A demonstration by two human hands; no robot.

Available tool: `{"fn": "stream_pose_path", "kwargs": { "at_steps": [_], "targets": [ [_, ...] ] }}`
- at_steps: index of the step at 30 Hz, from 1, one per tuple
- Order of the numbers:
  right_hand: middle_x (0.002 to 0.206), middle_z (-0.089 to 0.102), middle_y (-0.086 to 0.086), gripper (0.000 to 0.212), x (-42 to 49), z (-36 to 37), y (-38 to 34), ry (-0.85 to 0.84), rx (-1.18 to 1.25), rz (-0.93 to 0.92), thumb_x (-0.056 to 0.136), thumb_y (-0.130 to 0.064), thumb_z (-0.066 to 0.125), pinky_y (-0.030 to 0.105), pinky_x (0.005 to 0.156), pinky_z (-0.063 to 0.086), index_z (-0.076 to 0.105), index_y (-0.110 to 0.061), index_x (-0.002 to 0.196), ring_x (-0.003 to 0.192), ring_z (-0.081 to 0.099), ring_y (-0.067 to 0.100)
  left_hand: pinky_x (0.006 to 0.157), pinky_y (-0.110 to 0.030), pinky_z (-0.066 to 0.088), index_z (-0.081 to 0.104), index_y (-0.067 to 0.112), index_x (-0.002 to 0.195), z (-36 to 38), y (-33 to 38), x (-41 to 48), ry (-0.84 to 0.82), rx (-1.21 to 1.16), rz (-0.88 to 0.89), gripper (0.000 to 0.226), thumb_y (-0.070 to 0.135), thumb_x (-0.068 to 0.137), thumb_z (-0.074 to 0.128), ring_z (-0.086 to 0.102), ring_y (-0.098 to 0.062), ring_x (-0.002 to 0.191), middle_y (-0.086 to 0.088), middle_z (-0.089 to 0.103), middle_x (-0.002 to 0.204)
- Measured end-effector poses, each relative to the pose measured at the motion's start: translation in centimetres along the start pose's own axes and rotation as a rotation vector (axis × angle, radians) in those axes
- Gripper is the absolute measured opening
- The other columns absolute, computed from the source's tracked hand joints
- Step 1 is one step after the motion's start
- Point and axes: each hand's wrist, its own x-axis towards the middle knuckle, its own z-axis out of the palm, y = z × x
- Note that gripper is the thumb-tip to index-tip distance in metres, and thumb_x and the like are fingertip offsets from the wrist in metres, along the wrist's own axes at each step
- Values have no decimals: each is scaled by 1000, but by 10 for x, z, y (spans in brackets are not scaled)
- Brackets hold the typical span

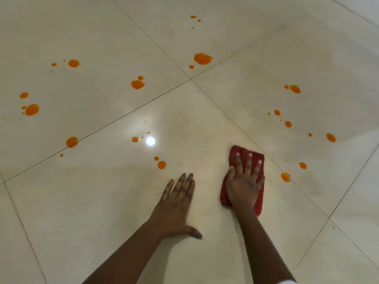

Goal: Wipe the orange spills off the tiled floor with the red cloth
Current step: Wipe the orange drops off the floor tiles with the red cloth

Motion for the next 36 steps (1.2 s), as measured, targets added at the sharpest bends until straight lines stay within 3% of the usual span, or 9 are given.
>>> {"fn": "stream_pose_path", "kwargs": {
  "at_steps": [5,10,14,19,22,25,31,33,36],
  "targets": [
    [159,-1,1,54,-73,20,-34,-101,-14,-177,98,-40,24,52,115,4,3,-36,148,144,-12,28,113,-38,-24,-26,11,141,-7,-27,-27,43,-5,-100,137,91,54,42,-36,-24,138,-6,-35,150],
    [147,40,8,54,-119,31,-107,-172,-38,-477,85,-38,34,58,102,32,44,-31,138,137,33,36,109,-34,-25,-30,12,137,-15,-89,-66,45,-47,-361,140,98,44,28,-40,-26,134,-8,-41,146],
    [158,16,2,51,-46,33,-149,-104,-108,-672,95,-38,31,53,114,10,22,-39,146,145,6,30,109,-34,-27,-28,13,139,-13,-94,-65,23,-97,-354,141,99,43,28,-40,-24,135,-6,-42,145],
    [157,18,5,53,-40,31,-127,7,10,-277,95,-37,28,55,113,14,21,-33,147,145,8,32,106,-39,-30,-37,15,133,-17,-113,-71,65,-110,-477,141,100,39,26,-43,-26,133,-7,-46,143],
    [151,33,8,54,-94,41,-154,-91,14,-533,88,-37,32,57,106,29,36,-31,142,140,26,35,106,-40,-31,-40,16,131,-14,-116,-70,77,-119,-478,139,100,42,24,-43,-25,134,-8,-46,144],
    [158,15,0,51,-33,37,-202,-118,-96,-830,95,-38,31,52,114,9,23,-39,145,145,6,29,108,-41,-30,-41,17,132,-12,-118,-70,64,-119,-473,140,100,42,26,-44,-24,133,-6,-47,144],
    [158,16,4,53,-12,29,-156,11,-34,-331,95,-36,29,55,113,9,20,-35,147,145,4,30,110,-44,-27,-39,16,134,-8,-118,-70,73,-117,-487,143,101,40,28,-42,-24,134,-6,-46,145],
    [154,28,5,54,-56,42,-172,-8,-18,-535,90,-36,31,56,111,18,31,-33,144,143,18,33,107,-43,-31,-40,16,133,-8,-118,-68,77,-107,-493,142,100,41,27,-44,-25,133,-7,-47,144],
    [158,13,0,52,-36,48,-235,-119,-34,-855,96,-37,29,55,114,6,20,-37,146,146,2,29,104,-39,-35,-38,17,134,-9,-120,-69,78,-114,-479,141,99,43,31,-44,-23,133,-5,-48,143]
  ]
}}
